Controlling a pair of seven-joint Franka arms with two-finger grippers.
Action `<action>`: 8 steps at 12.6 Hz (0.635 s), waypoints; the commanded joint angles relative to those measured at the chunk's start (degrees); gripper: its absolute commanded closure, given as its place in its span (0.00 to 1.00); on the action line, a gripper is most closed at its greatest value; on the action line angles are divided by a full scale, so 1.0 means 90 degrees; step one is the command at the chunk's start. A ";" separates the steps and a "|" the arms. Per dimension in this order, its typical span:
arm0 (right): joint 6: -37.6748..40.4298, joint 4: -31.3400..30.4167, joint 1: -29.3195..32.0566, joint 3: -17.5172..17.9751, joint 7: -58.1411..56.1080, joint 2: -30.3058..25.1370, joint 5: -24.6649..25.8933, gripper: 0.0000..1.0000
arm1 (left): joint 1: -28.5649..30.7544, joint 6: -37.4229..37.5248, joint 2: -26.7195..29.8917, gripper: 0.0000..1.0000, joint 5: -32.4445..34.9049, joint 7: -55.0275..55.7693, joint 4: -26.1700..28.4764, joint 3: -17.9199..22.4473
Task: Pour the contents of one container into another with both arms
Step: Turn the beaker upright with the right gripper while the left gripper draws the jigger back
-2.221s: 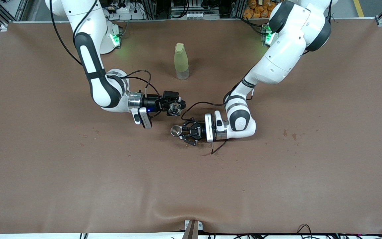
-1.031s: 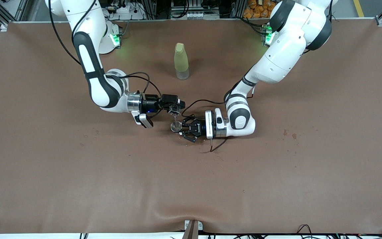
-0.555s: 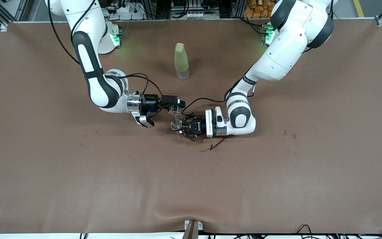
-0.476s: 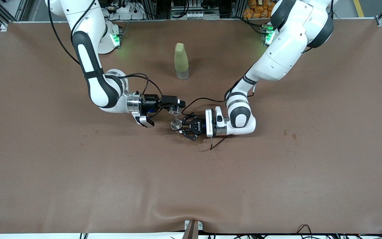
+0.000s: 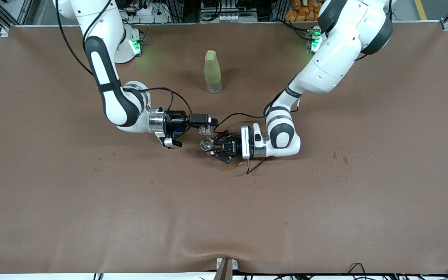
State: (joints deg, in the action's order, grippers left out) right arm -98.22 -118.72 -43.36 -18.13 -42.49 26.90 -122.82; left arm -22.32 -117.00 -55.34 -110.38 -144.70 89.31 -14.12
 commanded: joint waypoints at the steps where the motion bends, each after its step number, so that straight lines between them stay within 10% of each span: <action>1: 0.0005 -0.0012 0.0062 0.0012 0.0209 -0.0118 -0.0016 1.00 | 0.0077 0.0050 0.0338 1.00 -0.0020 -0.0153 0.0379 -0.0042; 8: 0.0005 0.0095 0.0130 0.0002 0.0630 -0.0099 -0.0016 1.00 | 0.0194 0.0265 0.0426 1.00 -0.0030 -0.0075 0.0418 -0.0052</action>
State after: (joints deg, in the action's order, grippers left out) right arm -98.22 -117.87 -42.81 -18.50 -37.72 26.91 -122.89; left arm -22.09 -115.24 -53.48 -110.38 -144.70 90.65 -14.16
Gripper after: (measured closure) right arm 0.850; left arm 0.789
